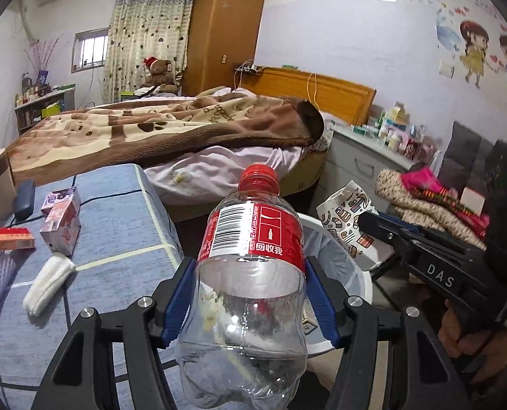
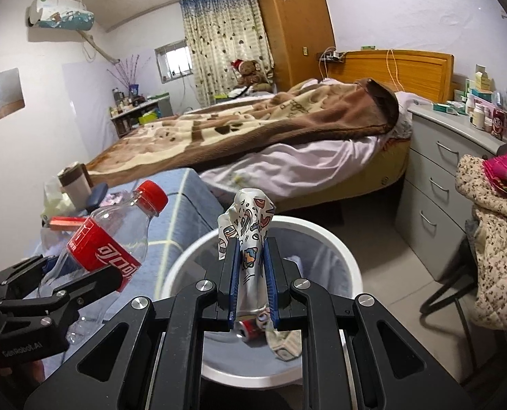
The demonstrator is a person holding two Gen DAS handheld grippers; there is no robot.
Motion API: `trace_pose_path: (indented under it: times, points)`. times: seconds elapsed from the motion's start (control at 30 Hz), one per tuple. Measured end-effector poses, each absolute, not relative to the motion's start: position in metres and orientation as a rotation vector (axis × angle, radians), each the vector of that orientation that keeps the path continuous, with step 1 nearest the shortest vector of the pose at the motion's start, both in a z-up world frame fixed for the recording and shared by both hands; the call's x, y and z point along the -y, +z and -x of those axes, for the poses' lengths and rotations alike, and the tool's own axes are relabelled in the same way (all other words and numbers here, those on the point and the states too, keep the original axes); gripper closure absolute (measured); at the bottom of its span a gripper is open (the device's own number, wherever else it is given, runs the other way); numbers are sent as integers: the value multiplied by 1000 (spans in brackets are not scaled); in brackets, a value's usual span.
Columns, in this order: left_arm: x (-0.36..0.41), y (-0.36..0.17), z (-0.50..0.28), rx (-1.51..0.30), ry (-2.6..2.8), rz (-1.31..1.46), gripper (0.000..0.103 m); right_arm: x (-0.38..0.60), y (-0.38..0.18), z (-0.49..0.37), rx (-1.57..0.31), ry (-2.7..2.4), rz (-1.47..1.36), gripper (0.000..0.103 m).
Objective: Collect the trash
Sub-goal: 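Carry the bottle and paper cup over the white bin and open both grippers, then move both tools back over the bed toward the yogurt cup and carton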
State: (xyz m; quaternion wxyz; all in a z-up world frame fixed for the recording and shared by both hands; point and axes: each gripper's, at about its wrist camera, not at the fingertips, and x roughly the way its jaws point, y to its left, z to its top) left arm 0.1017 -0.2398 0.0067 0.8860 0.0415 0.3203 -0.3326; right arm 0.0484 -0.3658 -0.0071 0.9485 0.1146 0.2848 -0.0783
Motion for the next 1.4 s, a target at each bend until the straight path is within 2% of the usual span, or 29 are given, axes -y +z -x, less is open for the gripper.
trace_pose_path:
  times: [0.57,0.63,0.77,0.93,1.4]
  points:
    - [276,-14,-118,-733,-732,-75,39,390,-30,-53,-673,-205,-232,86]
    - [276,-12,-117,-721,-735,-72,33,389,-31,-55,-682,-216,-217,86]
    - [274,-10,-116,-717,-738,-69,33,385,-28,-53,-675,-228,-215,85]
    - [268,-5,-115,-710,-730,-62,33,390,-27,-53,-670,-238,-229,76]
    - [236,8,-117,-680,-685,-49,33,373,-15,-58,-632,-216,-233,76]
